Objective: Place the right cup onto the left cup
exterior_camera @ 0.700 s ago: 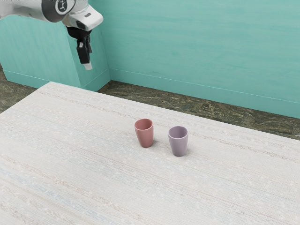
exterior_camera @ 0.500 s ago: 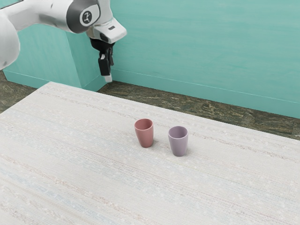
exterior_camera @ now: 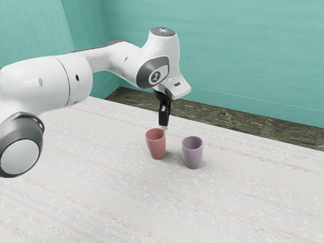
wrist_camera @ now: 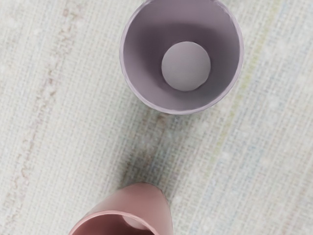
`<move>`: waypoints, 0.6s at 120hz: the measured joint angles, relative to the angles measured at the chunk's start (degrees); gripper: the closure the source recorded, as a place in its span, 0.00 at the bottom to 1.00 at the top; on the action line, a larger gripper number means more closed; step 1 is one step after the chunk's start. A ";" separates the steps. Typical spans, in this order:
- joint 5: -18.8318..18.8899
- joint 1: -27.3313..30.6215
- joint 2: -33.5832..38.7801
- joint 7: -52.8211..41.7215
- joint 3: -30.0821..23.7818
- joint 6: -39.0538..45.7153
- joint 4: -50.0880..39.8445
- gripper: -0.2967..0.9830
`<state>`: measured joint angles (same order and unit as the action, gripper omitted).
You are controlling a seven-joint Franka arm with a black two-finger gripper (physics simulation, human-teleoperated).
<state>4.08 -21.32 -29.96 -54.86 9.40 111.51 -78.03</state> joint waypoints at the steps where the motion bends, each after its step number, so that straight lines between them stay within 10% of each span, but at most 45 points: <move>1: 0.00 -0.02 -0.31 0.01 -0.01 0.14 0.36 0.23; 72: -7.48 -1.79 -14.05 -0.31 -0.06 2.68 12.61 0.29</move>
<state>-3.40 -23.11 -44.01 -55.18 9.34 114.18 -65.42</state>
